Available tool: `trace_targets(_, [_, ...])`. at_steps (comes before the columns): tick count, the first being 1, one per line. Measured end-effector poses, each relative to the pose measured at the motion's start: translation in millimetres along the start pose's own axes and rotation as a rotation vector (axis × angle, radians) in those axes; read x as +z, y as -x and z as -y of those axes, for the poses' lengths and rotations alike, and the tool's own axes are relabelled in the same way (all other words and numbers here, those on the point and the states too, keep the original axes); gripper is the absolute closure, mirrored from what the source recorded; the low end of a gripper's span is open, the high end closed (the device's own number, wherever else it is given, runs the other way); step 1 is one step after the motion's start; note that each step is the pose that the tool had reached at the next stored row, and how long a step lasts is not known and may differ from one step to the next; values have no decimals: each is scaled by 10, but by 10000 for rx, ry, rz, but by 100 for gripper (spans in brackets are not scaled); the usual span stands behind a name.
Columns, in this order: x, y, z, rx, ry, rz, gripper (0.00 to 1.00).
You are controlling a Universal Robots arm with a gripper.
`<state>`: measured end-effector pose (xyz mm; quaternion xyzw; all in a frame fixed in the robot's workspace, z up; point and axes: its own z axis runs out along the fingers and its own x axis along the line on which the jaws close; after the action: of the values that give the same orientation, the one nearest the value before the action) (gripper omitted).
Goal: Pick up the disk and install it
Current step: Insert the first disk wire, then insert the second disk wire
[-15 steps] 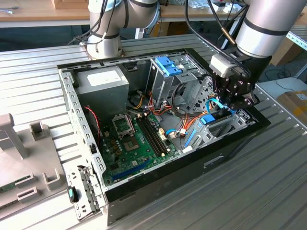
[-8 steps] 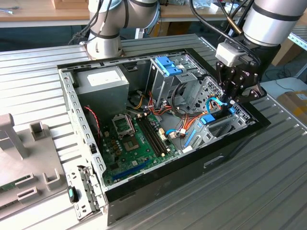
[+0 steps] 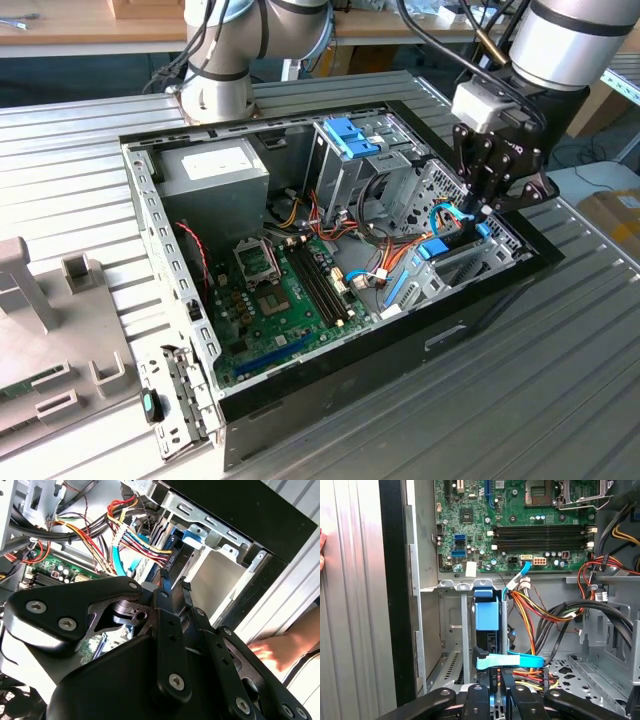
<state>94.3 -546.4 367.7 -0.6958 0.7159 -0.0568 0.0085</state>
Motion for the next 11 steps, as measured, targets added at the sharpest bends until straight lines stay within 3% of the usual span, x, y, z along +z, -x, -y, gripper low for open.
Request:
trace_targets(2, [-1, -1, -29, 33, 3, 57, 76])
trace_targets(11, [-2, -1, -30, 45, 4, 55, 76])
